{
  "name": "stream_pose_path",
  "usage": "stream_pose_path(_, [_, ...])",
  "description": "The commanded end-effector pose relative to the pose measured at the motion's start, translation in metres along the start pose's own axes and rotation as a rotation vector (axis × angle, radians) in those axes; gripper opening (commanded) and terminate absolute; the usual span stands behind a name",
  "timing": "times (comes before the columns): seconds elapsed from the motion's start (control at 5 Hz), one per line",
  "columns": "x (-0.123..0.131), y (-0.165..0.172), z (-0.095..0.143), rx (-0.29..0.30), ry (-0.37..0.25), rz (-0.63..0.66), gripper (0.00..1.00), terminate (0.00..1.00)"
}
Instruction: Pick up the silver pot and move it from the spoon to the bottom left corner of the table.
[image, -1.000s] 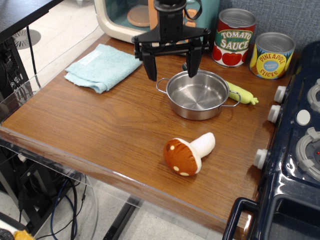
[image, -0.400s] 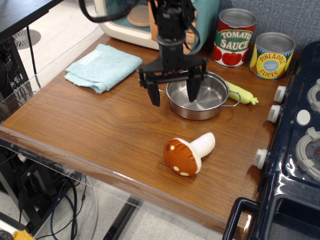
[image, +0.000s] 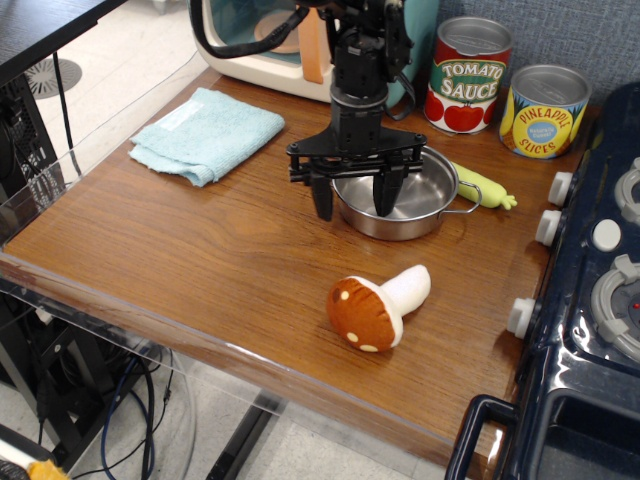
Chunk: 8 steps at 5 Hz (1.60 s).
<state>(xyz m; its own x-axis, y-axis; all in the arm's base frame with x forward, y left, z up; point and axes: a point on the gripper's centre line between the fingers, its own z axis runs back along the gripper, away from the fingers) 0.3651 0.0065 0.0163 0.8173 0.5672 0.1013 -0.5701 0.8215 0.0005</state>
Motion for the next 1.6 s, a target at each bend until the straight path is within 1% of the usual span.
stream_pose_path(0.0, [0.006, -0.005, 0.021, -0.044, -0.053, 0.035, 0.00, 0.00])
stream_pose_path(0.2, [0.003, -0.004, 0.025, -0.054, -0.059, 0.029, 0.00, 0.00])
stream_pose_path(0.4, [0.003, 0.002, 0.043, -0.089, -0.047, 0.058, 0.00, 0.00])
stream_pose_path(0.6, [-0.003, 0.004, 0.059, -0.114, -0.054, 0.071, 0.00, 0.00])
stream_pose_path(0.8, [-0.009, 0.030, 0.081, -0.143, -0.081, 0.136, 0.00, 0.00])
stream_pose_path(1.0, [-0.017, 0.065, 0.100, -0.129, -0.096, 0.195, 0.00, 0.00])
stream_pose_path(1.2, [-0.029, 0.110, 0.105, -0.103, -0.088, 0.278, 0.00, 0.00])
stream_pose_path(1.4, [-0.035, 0.150, 0.101, -0.066, -0.092, 0.381, 0.00, 0.00])
